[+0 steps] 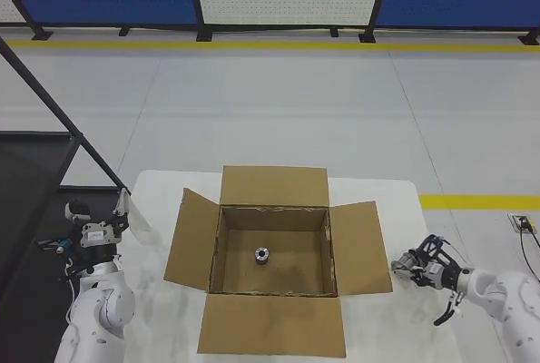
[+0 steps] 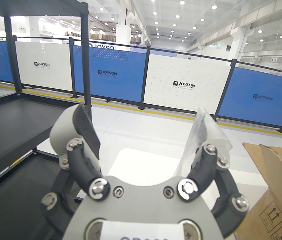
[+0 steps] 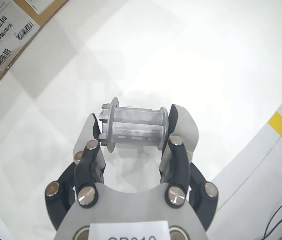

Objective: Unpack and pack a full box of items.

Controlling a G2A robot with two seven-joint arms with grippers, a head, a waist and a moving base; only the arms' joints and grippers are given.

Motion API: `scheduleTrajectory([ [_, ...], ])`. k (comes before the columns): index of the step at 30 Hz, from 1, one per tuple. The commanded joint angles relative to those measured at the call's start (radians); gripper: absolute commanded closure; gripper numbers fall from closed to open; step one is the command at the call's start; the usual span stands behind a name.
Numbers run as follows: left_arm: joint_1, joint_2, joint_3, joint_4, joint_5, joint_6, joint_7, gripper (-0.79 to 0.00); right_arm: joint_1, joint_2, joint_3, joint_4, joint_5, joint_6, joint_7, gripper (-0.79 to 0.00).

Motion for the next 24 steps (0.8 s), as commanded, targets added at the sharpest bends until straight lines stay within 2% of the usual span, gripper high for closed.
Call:
scheduleTrajectory([
  [1, 0.0, 0.0, 0.0, 0.0, 0.0, 0.0, 0.0, -0.785, -0.01, 0.007, 0.023, -0.003, 0.023, -0.011, -0.041, 0.0],
  [4, 0.0, 0.0, 0.0, 0.0, 0.0, 0.0, 0.0, -0.785, -0.032, 0.019, 0.07, -0.036, 0.079, -0.003, -0.078, 0.0],
  [8, 0.0, 0.0, 0.0, 0.0, 0.0, 0.0, 0.0, -0.785, -0.102, 0.035, 0.144, -0.199, 0.179, 0.033, -0.068, 0.0],
  [12, 0.0, 0.0, 0.0, 0.0, 0.0, 0.0, 0.0, -0.785, -0.226, 0.045, 0.208, -0.513, 0.306, 0.123, 0.043, 0.0],
  [16, 0.0, 0.0, 0.0, 0.0, 0.0, 0.0, 0.0, -0.785, -0.358, 0.048, 0.232, -0.883, 0.399, 0.271, 0.218, 0.0],
  [20, 0.0, 0.0, 0.0, 0.0, 0.0, 0.0, 0.0, -0.785, -0.408, 0.042, 0.169, -1.149, 0.403, 0.397, 0.372, 0.0],
  [24, 0.0, 0.0, 0.0, 0.0, 0.0, 0.0, 0.0, -0.785, -0.329, 0.027, -0.006, -1.25, 0.353, 0.479, 0.551, 0.0],
])
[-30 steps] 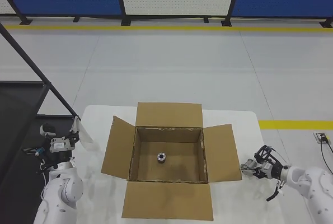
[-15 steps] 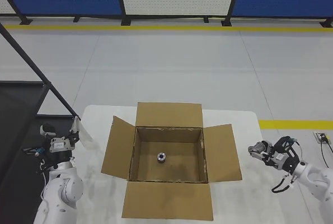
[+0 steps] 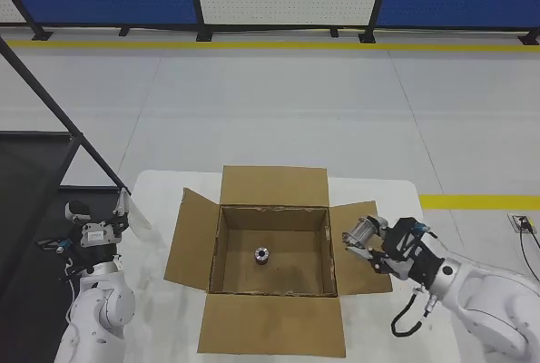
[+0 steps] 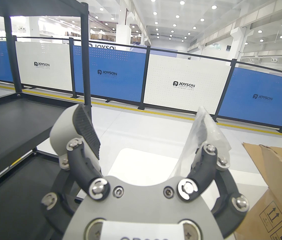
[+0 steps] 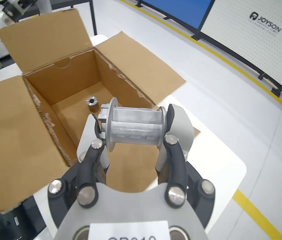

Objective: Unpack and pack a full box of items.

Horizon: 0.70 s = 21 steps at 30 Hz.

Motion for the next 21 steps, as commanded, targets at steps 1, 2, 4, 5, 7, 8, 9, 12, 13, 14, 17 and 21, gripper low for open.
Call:
scheduleTrajectory([
  [1, 0.0, 0.0, 0.0, 0.0, 0.0, 0.0, 0.0, -0.785, 0.069, -0.012, -0.112, -0.019, -0.029, 0.04, 0.095, 0.0],
  [2, 0.0, 0.0, 0.0, 0.0, 0.0, 0.0, 0.0, -0.785, 0.108, -0.02, -0.17, -0.02, -0.048, 0.062, 0.133, 0.0],
  [4, 0.0, 0.0, 0.0, 0.0, 0.0, 0.0, 0.0, -0.785, 0.186, -0.041, -0.294, -0.009, -0.089, 0.105, 0.193, 0.0],
  [5, 0.0, 0.0, 0.0, 0.0, 0.0, 0.0, 0.0, -0.785, 0.229, -0.054, -0.354, 0.008, -0.115, 0.132, 0.227, 0.0],
  [7, 0.0, 0.0, 0.0, 0.0, 0.0, 0.0, 0.0, -0.785, 0.315, -0.084, -0.47, 0.053, -0.151, 0.193, 0.278, 0.0],
  [8, 0.0, 0.0, 0.0, 0.0, 0.0, 0.0, 0.0, -0.785, 0.358, -0.101, -0.525, 0.083, -0.159, 0.216, 0.303, 0.0],
  [9, 0.0, 0.0, 0.0, 0.0, 0.0, 0.0, 0.0, -0.785, 0.401, -0.119, -0.578, 0.121, -0.162, 0.237, 0.33, 0.0],
  [12, 0.0, 0.0, 0.0, 0.0, 0.0, 0.0, 0.0, -0.785, 0.531, -0.182, -0.716, 0.251, -0.149, 0.302, 0.401, 0.0],
  [13, 0.0, 0.0, 0.0, 0.0, 0.0, 0.0, 0.0, -0.785, 0.571, -0.205, -0.755, 0.297, -0.137, 0.319, 0.422, 0.0],
  [14, 0.0, 0.0, 0.0, 0.0, 0.0, 0.0, 0.0, -0.785, 0.611, -0.228, -0.79, 0.347, -0.129, 0.344, 0.444, 0.0],
  [17, 0.0, 0.0, 0.0, 0.0, 0.0, 0.0, 0.0, -0.785, 0.71, -0.296, -0.877, 0.488, -0.088, 0.386, 0.506, 0.0],
  [21, 0.0, 0.0, 0.0, 0.0, 0.0, 0.0, 0.0, -0.785, 0.812, -0.376, -0.955, 0.655, -0.031, 0.376, 0.594, 0.0],
])
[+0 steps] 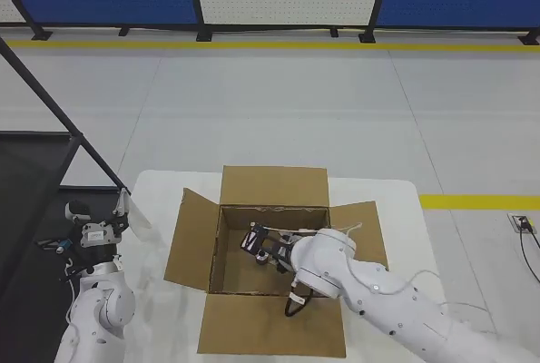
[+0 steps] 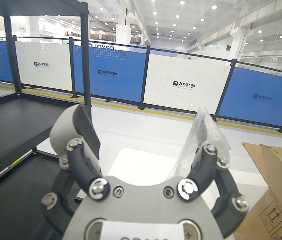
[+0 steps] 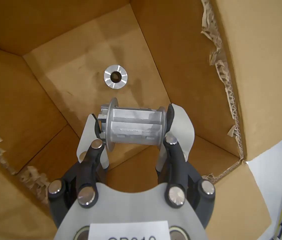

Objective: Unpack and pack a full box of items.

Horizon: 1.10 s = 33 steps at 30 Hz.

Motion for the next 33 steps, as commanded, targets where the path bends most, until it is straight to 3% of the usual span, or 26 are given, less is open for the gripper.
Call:
scheduleTrajectory([
  [1, 0.0, 0.0, 0.0, 0.0, 0.0, 0.0, 0.0, -0.785, 0.041, -0.035, -0.026, 0.083, 0.038, -0.023, 0.028, 0.0],
  [4, 0.0, 0.0, 0.0, 0.0, 0.0, 0.0, 0.0, -0.785, 0.083, -0.078, -0.056, 0.189, 0.075, -0.047, 0.071, 0.0],
  [8, 0.0, 0.0, 0.0, 0.0, 0.0, 0.0, 0.0, -0.785, 0.106, -0.126, -0.081, 0.299, 0.079, -0.045, 0.03, 0.0],
  [16, 0.0, 0.0, 0.0, 0.0, 0.0, 0.0, 0.0, -0.785, 0.115, -0.184, -0.094, 0.473, 0.104, -0.099, -0.028, 0.0],
  [18, 0.0, 0.0, 0.0, 0.0, 0.0, 0.0, 0.0, -0.785, 0.115, -0.195, -0.094, 0.51, 0.111, -0.119, -0.04, -0.154],
  [21, 0.0, 0.0, 0.0, 0.0, 0.0, 0.0, 0.0, -0.785, 0.116, -0.209, -0.091, 0.552, 0.119, -0.144, -0.06, -0.305],
  [27, 0.0, 0.0, 0.0, 0.0, 0.0, 0.0, 0.0, -0.785, 0.113, -0.218, -0.076, 0.567, 0.113, -0.185, -0.088, -0.409],
  [29, 0.0, 0.0, 0.0, 0.0, 0.0, 0.0, 0.0, -0.785, 0.105, -0.215, -0.07, 0.549, 0.1, -0.184, -0.092, -0.511],
  [30, 0.0, 0.0, 0.0, 0.0, 0.0, 0.0, 0.0, -0.785, 0.1, -0.212, -0.066, 0.535, 0.093, -0.183, -0.093, -0.686],
  [33, 0.0, 0.0, 0.0, 0.0, 0.0, 0.0, 0.0, -0.785, 0.081, -0.194, -0.045, 0.478, 0.065, -0.175, -0.099, -0.739],
])
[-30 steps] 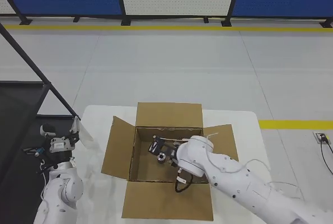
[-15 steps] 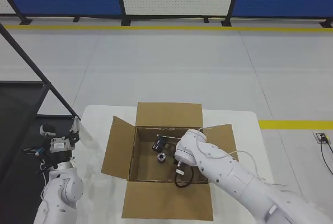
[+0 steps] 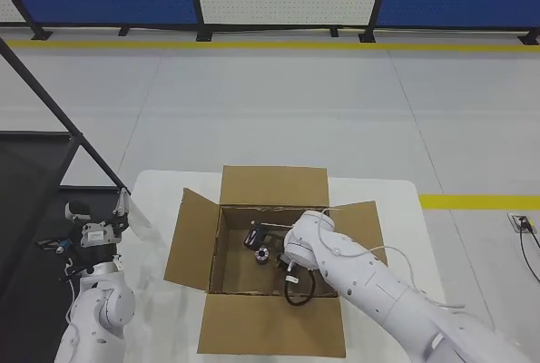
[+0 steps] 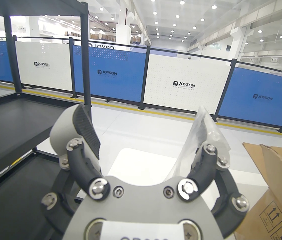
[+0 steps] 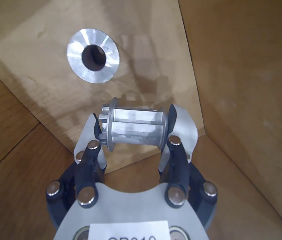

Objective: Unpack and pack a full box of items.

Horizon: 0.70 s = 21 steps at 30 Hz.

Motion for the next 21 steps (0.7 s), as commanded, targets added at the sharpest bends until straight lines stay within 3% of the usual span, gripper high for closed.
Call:
scheduleTrajectory([
  [1, 0.0, 0.0, 0.0, 0.0, 0.0, 0.0, 0.0, -0.785, -0.016, 0.015, 0.017, -0.047, -0.018, 0.005, 0.001, -0.739],
  [4, 0.0, 0.0, 0.0, 0.0, 0.0, 0.0, 0.0, -0.785, -0.052, 0.047, 0.052, -0.134, -0.051, 0.01, 0.017, -0.785],
  [11, 0.0, 0.0, 0.0, 0.0, 0.0, 0.0, 0.0, -0.785, -0.193, 0.145, 0.193, -0.419, -0.153, 0.026, 0.029, -0.785],
  [16, 0.0, 0.0, 0.0, 0.0, 0.0, 0.0, 0.0, -0.785, -0.391, 0.232, 0.38, -0.727, -0.215, 0.007, -0.015, -0.785],
  [21, 0.0, 0.0, 0.0, 0.0, 0.0, 0.0, 0.0, -0.785, -0.614, 0.296, 0.607, -0.976, -0.171, -0.062, -0.157, -0.785],
])
